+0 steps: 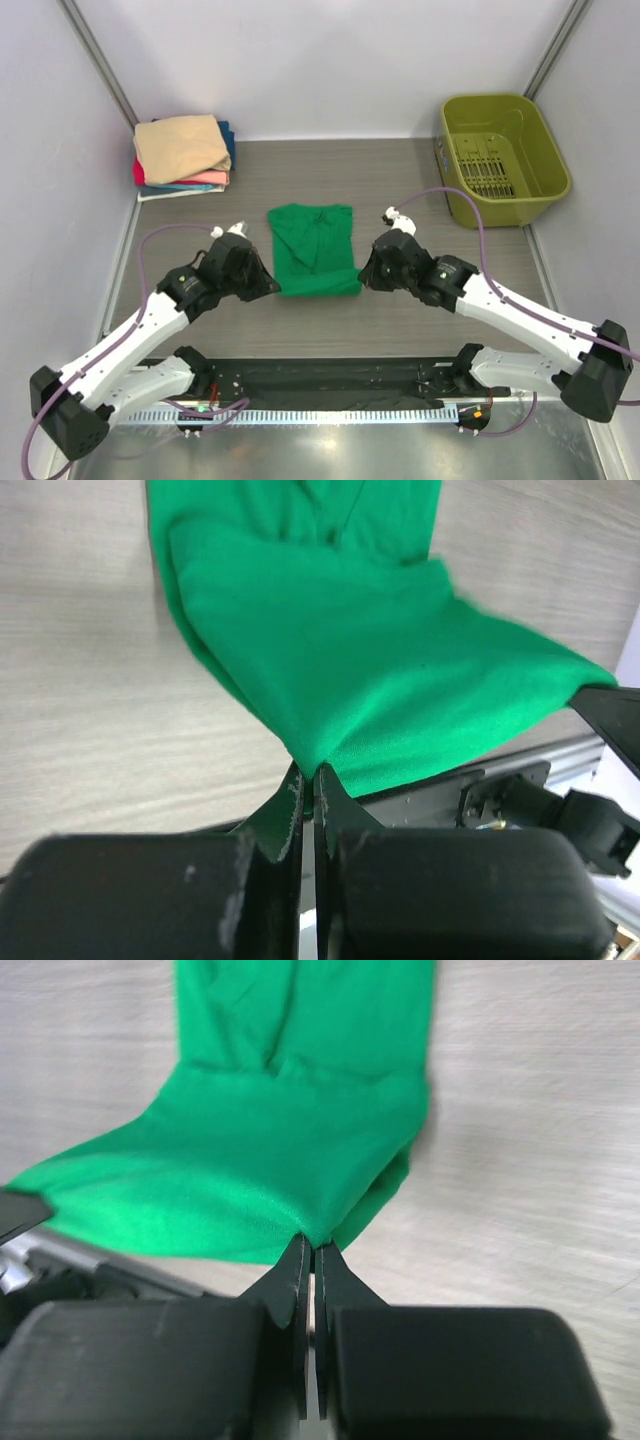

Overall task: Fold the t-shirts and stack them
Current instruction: Fold the tshirt

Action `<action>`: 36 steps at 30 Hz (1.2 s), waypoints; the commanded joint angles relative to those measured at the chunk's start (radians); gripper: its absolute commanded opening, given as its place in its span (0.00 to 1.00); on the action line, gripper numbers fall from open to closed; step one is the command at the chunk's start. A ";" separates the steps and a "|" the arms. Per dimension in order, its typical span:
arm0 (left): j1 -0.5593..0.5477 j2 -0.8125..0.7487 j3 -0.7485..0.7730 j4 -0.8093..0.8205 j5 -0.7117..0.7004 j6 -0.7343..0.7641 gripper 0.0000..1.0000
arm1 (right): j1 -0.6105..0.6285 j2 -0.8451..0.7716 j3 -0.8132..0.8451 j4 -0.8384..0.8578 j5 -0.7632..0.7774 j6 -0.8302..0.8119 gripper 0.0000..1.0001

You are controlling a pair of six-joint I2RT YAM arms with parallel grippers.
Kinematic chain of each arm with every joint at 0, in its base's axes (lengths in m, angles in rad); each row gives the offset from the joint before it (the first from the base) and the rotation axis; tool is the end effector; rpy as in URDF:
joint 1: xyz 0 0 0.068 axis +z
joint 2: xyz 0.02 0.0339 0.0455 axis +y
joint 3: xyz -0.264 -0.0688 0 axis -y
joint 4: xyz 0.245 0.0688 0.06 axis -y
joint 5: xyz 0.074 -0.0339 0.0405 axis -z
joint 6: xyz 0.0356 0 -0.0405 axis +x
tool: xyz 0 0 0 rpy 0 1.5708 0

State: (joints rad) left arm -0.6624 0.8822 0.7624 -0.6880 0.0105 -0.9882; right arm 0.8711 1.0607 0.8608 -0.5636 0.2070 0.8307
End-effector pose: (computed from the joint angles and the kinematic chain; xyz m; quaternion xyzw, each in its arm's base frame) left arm 0.1404 -0.1100 0.2684 -0.1486 0.9161 -0.2769 0.2490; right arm 0.1484 0.1649 0.2788 0.0221 0.9153 0.2311 0.3290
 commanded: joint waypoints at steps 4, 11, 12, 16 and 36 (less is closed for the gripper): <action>0.098 0.161 0.152 0.019 -0.027 0.140 0.00 | -0.141 0.108 0.124 -0.009 0.008 -0.128 0.01; 0.251 0.337 0.282 0.034 0.075 0.247 0.00 | -0.251 0.254 0.240 0.033 -0.070 -0.232 0.01; 0.257 0.353 0.296 0.044 0.080 0.259 0.00 | -0.259 0.292 0.265 0.036 -0.078 -0.243 0.01; 0.305 0.455 0.371 0.070 0.112 0.272 0.00 | -0.296 0.386 0.326 0.056 -0.115 -0.275 0.01; 0.443 0.920 0.696 0.130 0.197 0.263 0.00 | -0.429 0.801 0.645 0.093 -0.244 -0.384 0.01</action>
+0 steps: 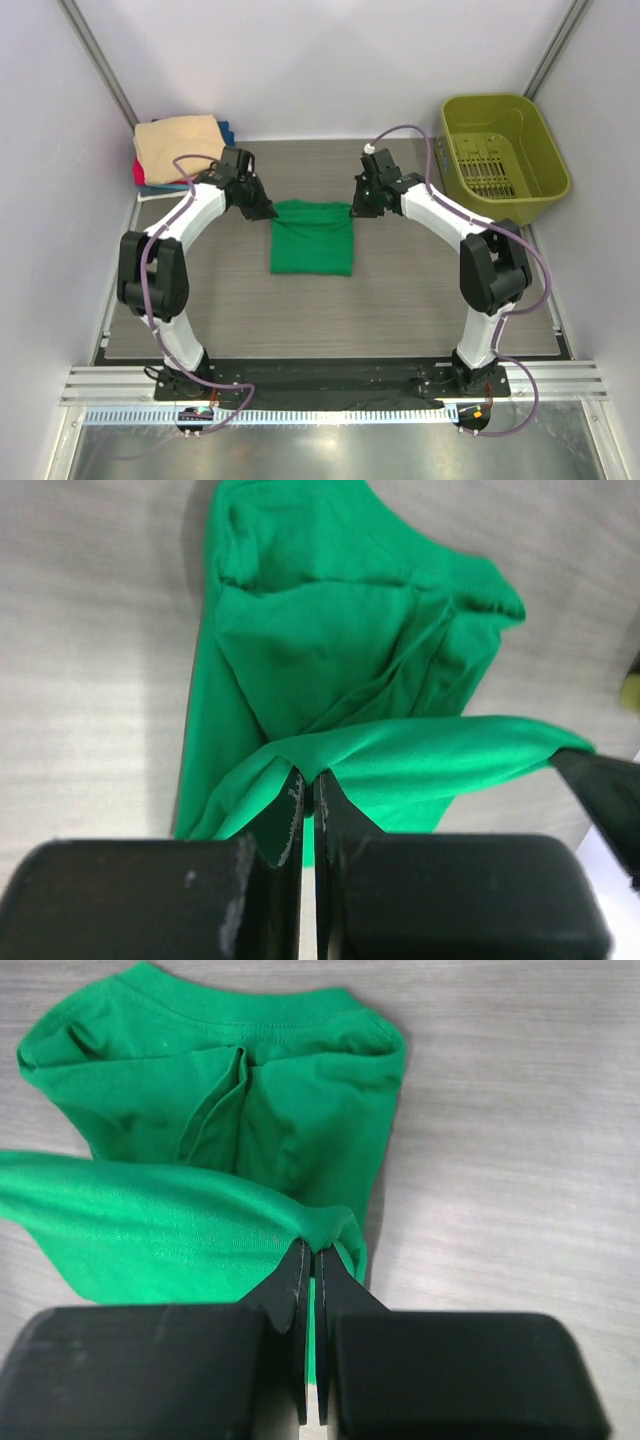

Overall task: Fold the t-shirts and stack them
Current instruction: Fold the tshirt, then neatly place the folded tshirt to the corner

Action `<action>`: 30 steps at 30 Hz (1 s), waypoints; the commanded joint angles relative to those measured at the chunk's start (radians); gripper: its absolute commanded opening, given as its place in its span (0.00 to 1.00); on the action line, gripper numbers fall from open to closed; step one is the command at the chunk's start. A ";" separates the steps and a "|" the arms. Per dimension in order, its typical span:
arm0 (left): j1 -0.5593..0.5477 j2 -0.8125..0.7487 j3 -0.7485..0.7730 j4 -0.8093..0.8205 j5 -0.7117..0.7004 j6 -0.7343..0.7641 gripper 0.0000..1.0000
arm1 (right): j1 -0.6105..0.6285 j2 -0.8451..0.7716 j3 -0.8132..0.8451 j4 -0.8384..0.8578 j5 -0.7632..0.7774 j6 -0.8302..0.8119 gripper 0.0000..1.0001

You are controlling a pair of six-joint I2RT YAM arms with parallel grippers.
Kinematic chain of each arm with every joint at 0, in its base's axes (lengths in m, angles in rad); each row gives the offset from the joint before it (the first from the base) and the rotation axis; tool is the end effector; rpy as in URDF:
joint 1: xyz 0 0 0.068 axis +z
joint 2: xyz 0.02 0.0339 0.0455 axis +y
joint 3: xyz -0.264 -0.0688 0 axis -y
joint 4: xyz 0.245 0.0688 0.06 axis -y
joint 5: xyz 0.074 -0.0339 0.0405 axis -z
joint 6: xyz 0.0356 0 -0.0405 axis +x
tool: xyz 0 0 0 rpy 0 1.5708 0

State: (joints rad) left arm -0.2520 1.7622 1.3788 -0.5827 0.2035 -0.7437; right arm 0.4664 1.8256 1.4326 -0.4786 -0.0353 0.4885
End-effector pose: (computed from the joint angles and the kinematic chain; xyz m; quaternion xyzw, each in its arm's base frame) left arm 0.3679 -0.1022 0.2471 -0.2018 0.9285 -0.2267 0.2140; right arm 0.3624 0.1839 0.2467 0.0043 0.9394 0.1721 0.2965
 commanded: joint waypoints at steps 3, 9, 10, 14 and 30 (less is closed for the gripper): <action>0.045 0.130 0.149 0.009 0.008 0.023 0.00 | -0.051 0.115 0.158 0.003 -0.024 -0.042 0.01; 0.068 0.312 0.402 -0.064 0.122 0.087 0.59 | -0.090 0.242 0.336 -0.058 -0.022 -0.031 0.74; 0.068 0.307 0.413 -0.072 0.119 0.101 0.63 | -0.091 0.238 0.339 -0.060 -0.014 -0.031 0.77; 0.068 0.211 0.280 0.019 0.047 0.125 0.64 | -0.092 0.140 0.180 -0.029 0.009 -0.027 0.78; 0.079 0.230 -0.090 0.550 0.125 0.165 0.60 | -0.080 -0.272 -0.460 0.190 -0.077 0.028 0.77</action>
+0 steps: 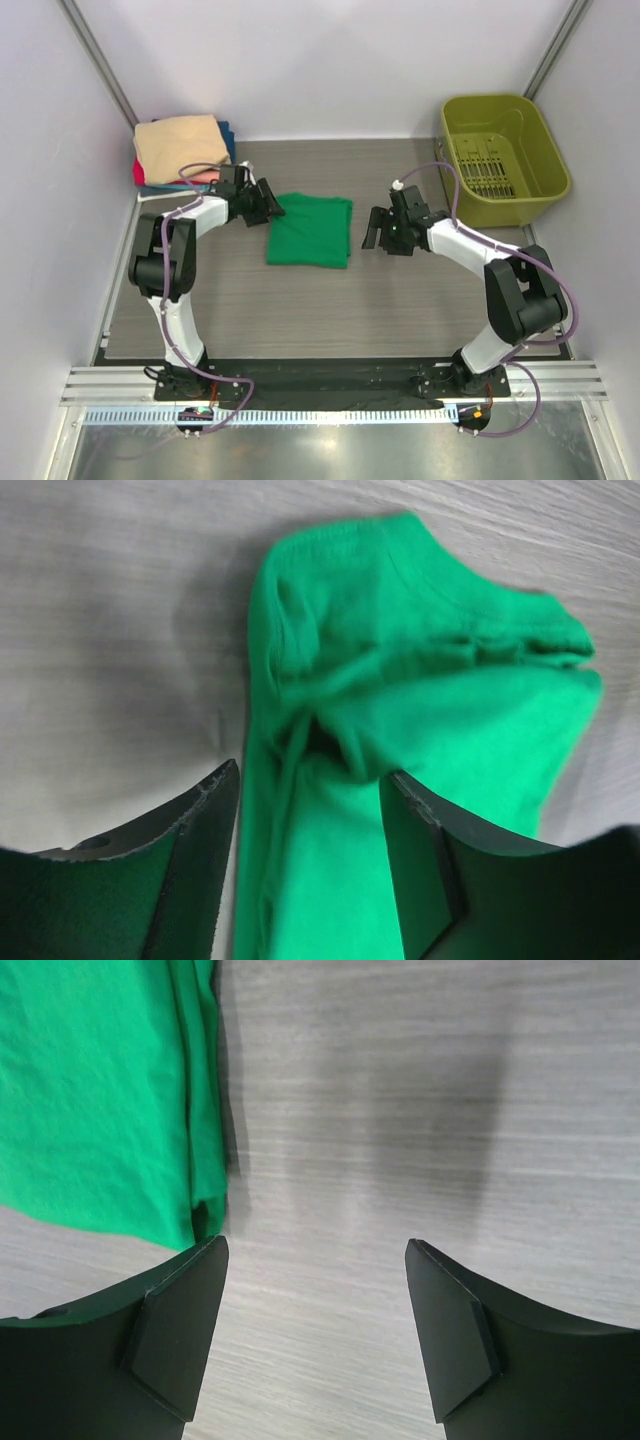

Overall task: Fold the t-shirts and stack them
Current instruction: Neatly place the folded tshirt to the corner

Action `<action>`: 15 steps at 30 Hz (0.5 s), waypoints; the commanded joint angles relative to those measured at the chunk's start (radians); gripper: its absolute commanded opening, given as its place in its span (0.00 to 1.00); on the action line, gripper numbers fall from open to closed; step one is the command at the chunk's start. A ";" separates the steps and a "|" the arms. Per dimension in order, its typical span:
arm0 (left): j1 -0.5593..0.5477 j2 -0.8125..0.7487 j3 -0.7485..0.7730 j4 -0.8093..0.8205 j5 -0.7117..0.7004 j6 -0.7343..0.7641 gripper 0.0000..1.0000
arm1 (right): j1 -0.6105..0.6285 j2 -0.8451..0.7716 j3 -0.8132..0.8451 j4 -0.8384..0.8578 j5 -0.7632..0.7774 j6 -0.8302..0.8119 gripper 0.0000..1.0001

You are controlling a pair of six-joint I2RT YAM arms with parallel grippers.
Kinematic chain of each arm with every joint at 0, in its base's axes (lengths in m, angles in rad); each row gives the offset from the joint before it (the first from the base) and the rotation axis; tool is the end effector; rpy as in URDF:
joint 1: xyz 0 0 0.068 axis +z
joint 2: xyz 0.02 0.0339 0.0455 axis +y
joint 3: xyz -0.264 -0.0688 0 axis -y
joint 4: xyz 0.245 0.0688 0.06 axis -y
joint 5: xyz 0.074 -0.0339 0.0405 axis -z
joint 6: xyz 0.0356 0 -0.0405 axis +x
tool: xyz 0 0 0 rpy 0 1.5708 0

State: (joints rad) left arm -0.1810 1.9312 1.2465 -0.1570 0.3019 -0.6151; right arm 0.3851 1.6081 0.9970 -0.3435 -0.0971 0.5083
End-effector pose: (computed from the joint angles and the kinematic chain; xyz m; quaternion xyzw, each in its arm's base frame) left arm 0.4041 -0.0847 0.1715 -0.1466 0.9135 -0.2661 0.2705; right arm 0.3028 0.1265 0.1966 0.0439 0.9509 0.1726 0.2532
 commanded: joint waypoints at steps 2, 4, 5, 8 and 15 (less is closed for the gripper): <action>0.008 0.097 0.074 0.128 0.028 0.058 0.58 | 0.001 -0.076 -0.040 0.054 -0.015 0.004 0.78; 0.008 0.138 0.088 0.129 0.037 0.075 0.56 | 0.001 -0.089 -0.044 0.040 -0.009 -0.001 0.77; 0.006 0.149 0.094 0.128 0.045 0.077 0.56 | 0.001 -0.094 -0.047 0.037 -0.006 -0.005 0.77; 0.008 0.181 0.082 0.152 0.072 0.071 0.53 | 0.001 -0.103 -0.054 0.021 0.010 -0.020 0.77; 0.005 0.251 0.004 0.434 0.304 -0.057 0.30 | 0.001 -0.114 -0.084 0.018 0.014 -0.027 0.77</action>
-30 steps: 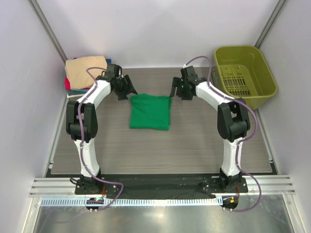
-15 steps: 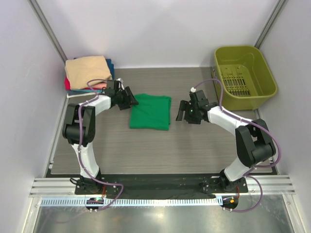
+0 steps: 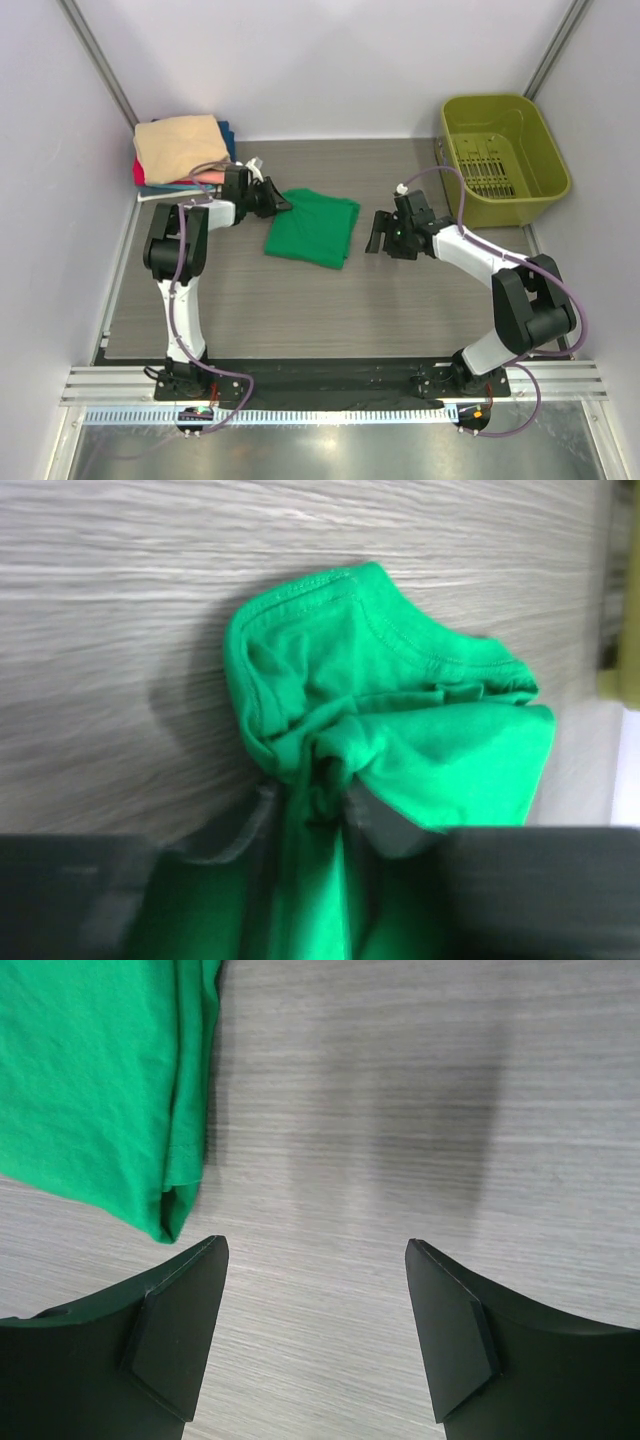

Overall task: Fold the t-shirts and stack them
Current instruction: Neatly place the folded tshirt to the corner

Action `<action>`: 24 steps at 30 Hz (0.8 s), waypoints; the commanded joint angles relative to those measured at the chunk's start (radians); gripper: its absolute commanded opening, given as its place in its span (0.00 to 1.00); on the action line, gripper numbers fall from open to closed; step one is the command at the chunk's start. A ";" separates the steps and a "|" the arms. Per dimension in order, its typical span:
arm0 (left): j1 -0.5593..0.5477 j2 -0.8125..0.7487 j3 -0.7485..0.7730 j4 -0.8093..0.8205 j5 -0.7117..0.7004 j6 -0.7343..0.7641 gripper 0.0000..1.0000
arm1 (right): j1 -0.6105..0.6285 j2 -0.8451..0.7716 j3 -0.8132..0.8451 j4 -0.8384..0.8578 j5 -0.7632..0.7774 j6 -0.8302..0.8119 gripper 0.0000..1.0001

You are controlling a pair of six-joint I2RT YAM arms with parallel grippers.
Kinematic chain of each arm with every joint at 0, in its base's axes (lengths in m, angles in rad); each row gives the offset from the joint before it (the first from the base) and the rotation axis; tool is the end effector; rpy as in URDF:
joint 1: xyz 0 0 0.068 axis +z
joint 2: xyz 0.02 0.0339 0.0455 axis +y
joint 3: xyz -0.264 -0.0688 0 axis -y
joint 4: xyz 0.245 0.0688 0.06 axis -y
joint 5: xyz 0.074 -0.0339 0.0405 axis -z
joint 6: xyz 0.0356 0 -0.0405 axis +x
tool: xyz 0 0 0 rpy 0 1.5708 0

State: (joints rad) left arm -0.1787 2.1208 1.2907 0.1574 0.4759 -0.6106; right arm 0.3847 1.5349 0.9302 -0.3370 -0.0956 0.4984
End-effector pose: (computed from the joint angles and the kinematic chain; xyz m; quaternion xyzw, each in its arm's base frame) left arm 0.4402 -0.0961 0.1324 -0.0876 0.8771 -0.3582 0.3078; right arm 0.2866 0.1197 0.1989 0.0392 0.9492 0.1731 0.2600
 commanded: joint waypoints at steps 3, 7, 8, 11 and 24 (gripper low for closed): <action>0.002 0.114 -0.031 0.267 0.182 -0.199 0.00 | 0.002 -0.047 -0.047 0.023 0.011 -0.017 0.77; 0.001 0.075 0.008 0.245 0.192 -0.252 0.00 | 0.002 -0.085 -0.085 0.033 0.010 -0.004 0.77; 0.001 0.055 0.022 0.191 0.178 -0.232 0.00 | 0.002 -0.096 -0.102 0.038 0.004 -0.001 0.77; 0.005 -0.034 0.070 0.029 0.152 -0.154 0.00 | 0.002 -0.139 -0.137 0.062 -0.018 0.012 0.77; 0.068 -0.209 0.280 -0.389 0.063 -0.006 0.00 | 0.040 -0.240 -0.370 0.438 -0.194 0.157 0.74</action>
State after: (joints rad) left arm -0.1349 1.9652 1.5196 -0.0902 0.5560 -0.6743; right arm 0.4061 1.3113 0.6022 -0.0799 -0.2325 0.5964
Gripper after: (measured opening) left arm 0.042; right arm 0.746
